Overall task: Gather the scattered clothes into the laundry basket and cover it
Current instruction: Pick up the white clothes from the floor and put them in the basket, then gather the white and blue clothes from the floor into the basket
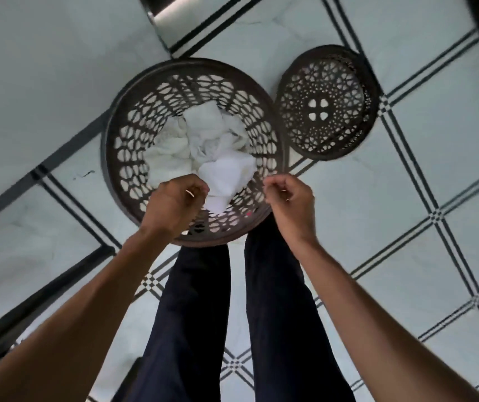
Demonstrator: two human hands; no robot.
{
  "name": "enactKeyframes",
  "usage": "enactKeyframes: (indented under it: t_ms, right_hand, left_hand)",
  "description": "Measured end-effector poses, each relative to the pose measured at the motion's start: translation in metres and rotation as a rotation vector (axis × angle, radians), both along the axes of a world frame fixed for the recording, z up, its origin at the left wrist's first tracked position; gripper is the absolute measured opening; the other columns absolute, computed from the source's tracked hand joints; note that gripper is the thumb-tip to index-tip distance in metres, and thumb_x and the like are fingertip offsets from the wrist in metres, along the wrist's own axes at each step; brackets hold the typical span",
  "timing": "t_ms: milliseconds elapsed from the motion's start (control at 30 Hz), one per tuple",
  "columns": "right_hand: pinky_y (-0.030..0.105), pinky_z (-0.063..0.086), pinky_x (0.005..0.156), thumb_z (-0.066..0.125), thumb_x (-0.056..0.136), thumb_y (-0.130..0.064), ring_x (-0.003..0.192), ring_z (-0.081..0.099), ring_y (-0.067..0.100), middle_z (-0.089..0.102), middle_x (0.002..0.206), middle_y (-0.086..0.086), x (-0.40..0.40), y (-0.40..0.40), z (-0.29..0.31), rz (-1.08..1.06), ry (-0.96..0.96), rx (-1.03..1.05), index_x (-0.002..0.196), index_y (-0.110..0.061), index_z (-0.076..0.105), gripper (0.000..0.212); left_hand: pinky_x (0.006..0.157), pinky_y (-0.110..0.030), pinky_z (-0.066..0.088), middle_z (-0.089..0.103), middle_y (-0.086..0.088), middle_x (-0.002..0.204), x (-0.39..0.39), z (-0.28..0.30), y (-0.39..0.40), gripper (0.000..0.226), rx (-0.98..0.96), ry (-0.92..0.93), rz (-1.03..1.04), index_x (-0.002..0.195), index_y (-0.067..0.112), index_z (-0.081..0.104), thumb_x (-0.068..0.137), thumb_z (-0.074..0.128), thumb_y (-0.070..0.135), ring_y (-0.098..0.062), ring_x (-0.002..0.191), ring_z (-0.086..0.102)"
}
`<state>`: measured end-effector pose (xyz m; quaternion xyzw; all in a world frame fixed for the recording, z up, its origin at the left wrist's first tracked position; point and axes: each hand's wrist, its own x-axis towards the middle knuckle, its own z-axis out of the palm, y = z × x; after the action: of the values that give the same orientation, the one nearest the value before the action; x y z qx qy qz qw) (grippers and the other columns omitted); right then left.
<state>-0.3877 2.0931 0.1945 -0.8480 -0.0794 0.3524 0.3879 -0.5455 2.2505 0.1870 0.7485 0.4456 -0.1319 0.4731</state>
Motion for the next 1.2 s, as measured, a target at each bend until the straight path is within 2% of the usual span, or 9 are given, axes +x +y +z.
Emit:
enactKeyframes:
  t_ms: [133,400,467,567,667,800,933,1067,1200]
  right_hand:
    - [0.028,0.058,0.074,0.075,0.085,-0.023,0.08,0.072,0.009,0.077,0.085,-0.007,0.003,-0.058,-0.008,-0.13,0.013,-0.038,0.089,-0.019,0.076,0.005]
    - [0.014,0.051,0.07,0.071,0.087,-0.018,0.072,0.068,0.002,0.073,0.077,-0.011,0.058,-0.238,-0.017,-0.451,0.016,-0.125,0.087,-0.014,0.074,0.005]
    - [0.019,0.054,0.072,0.069,0.088,-0.022,0.073,0.07,0.006,0.073,0.076,-0.01,0.079,-0.294,-0.022,-0.513,0.025,-0.142,0.086,-0.016,0.074,0.008]
    - [0.036,0.06,0.074,0.067,0.087,-0.026,0.074,0.074,0.016,0.075,0.077,-0.005,0.113,-0.374,-0.02,-0.599,0.06,-0.126,0.082,-0.023,0.072,0.008]
    - [0.029,0.056,0.069,0.065,0.09,-0.018,0.071,0.071,0.013,0.076,0.079,0.003,0.145,-0.472,-0.005,-0.682,0.094,-0.108,0.085,-0.016,0.075,0.011]
    - [0.014,0.049,0.075,0.063,0.094,-0.023,0.085,0.071,0.009,0.078,0.089,-0.002,0.191,-0.594,0.011,-0.744,0.033,-0.198,0.093,-0.017,0.076,0.015]
    - [0.023,0.052,0.092,0.062,0.097,-0.029,0.108,0.069,0.014,0.077,0.11,0.001,0.245,-0.695,0.015,-0.948,0.0,-0.239,0.107,-0.017,0.076,0.021]
    - [0.036,0.043,0.111,0.064,0.096,-0.037,0.129,0.056,0.019,0.064,0.136,0.002,0.305,-0.786,0.013,-1.047,0.099,-0.223,0.129,-0.019,0.066,0.038]
    - [0.036,0.036,0.116,0.062,0.096,-0.046,0.14,0.044,0.019,0.05,0.15,0.004,0.365,-0.881,0.005,-1.124,0.185,-0.181,0.145,-0.024,0.051,0.055]
  left_hand:
    - [0.075,-0.032,0.057,0.073,0.006,0.079,0.043,0.003,-0.046,0.01,-0.031,-0.028,-0.093,0.093,0.027,0.072,0.088,0.066,0.021,-0.012,0.07,0.07]
    - [0.074,-0.025,0.05,0.072,0.007,0.079,0.141,0.006,-0.201,0.012,-0.055,0.002,-0.344,0.096,0.025,0.075,0.09,0.065,0.022,-0.013,0.076,0.066]
    - [0.077,-0.029,0.053,0.07,0.012,0.076,0.166,0.004,-0.251,0.01,-0.058,-0.027,-0.418,0.093,0.027,0.074,0.089,0.065,0.025,-0.011,0.074,0.068]
    - [0.068,-0.023,0.046,0.067,0.019,0.072,0.212,0.009,-0.328,0.013,-0.047,-0.002,-0.582,0.084,0.035,0.069,0.089,0.065,0.023,0.005,0.067,0.063]
    - [0.064,-0.022,0.047,0.07,0.016,0.073,0.274,0.023,-0.415,0.009,-0.05,0.025,-0.704,0.083,0.032,0.071,0.087,0.063,0.029,0.002,0.066,0.065]
    - [0.076,-0.027,0.052,0.073,0.019,0.079,0.367,0.029,-0.514,0.014,-0.037,-0.03,-0.827,0.078,0.034,0.071,0.077,0.059,0.041,-0.002,0.072,0.069]
    - [0.074,-0.026,0.049,0.071,0.019,0.082,0.469,0.022,-0.609,0.01,0.015,-0.053,-1.011,0.08,0.033,0.072,0.087,0.066,0.03,-0.001,0.078,0.068]
    - [0.07,-0.028,0.047,0.07,0.011,0.082,0.574,0.015,-0.712,0.009,0.055,-0.103,-1.152,0.086,0.026,0.069,0.092,0.062,0.029,-0.014,0.078,0.067]
    - [0.062,-0.022,0.042,0.068,0.011,0.077,0.663,0.013,-0.825,0.012,0.085,-0.12,-1.269,0.089,0.023,0.07,0.092,0.06,0.028,-0.014,0.076,0.064]
